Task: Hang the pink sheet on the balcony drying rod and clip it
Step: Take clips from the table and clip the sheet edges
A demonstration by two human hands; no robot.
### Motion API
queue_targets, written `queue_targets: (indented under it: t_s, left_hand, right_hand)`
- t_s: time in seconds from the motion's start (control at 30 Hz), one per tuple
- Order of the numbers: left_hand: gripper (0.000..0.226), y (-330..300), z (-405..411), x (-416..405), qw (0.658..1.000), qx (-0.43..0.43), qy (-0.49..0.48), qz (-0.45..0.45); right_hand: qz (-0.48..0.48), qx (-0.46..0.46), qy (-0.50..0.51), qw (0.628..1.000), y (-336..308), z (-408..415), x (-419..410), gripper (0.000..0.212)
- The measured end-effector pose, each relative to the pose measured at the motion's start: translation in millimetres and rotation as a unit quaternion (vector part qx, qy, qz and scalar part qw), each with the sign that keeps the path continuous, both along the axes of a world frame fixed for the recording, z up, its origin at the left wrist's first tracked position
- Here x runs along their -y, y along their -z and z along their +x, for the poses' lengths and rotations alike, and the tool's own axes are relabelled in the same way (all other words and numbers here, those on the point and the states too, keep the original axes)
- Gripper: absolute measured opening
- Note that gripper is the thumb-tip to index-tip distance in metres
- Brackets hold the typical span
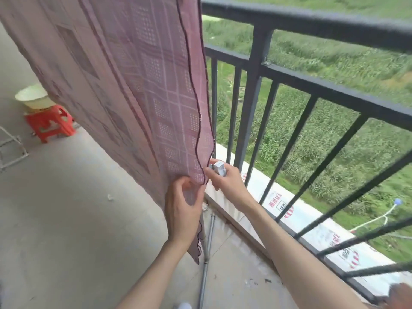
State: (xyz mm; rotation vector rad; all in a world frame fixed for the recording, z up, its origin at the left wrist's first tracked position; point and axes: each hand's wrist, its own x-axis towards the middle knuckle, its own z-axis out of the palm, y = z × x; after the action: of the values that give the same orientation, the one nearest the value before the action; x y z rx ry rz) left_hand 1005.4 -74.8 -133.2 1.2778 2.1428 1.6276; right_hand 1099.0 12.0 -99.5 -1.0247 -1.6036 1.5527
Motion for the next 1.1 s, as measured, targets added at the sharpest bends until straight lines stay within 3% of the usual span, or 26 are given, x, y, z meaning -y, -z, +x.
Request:
queue_targets:
  t_s: [0.1,0.27,0.5,0.73,0.87,0.93,1.03,1.1]
  left_hand:
    - [0.028,-8,6,-1,0.999,-0.016,-0.019,0.031]
    - [0.034,-13,13,-7,0.997,-0.072,-0.026,0.026]
    - [0.032,-7,26,-11,0.998,-0.04,-0.032,0.027]
    - [0.014,-12,33,-22,0.994,-0.016,-0.1,0.038]
    - [0.001,-11,37,-27,0.988,-0.013,-0.139,0.072]
    - [0.003,-9,38,-25,0.987,0.012,-0.144,0.071]
    - [0.004,-2,38,-23,0.987,0.034,-0.145,0.055]
    - [0.006,3,36,-24,0.986,0.03,-0.153,0.052]
  right_hand:
    - [0.03,-0.001,0.002,1.0,-8,-3,-1,0.03]
    - [0.051,-0.016,0.012,0.999,-17,-1,-5,0.041]
    - [0.015,-0.02,-0.045,0.999,-22,9,1,0.03]
    - [0.034,0.047,-0.12,0.991,-31,28,8,0.034]
    - [0.034,0.079,-0.051,0.995,-23,31,4,0.02]
    - [-0.003,0.108,0.016,0.994,-13,35,0,0.018]
    - [-0.073,0.171,0.001,0.983,5,45,4,0.033]
    - [-0.135,0.144,-0.008,0.98,14,52,7,0.018]
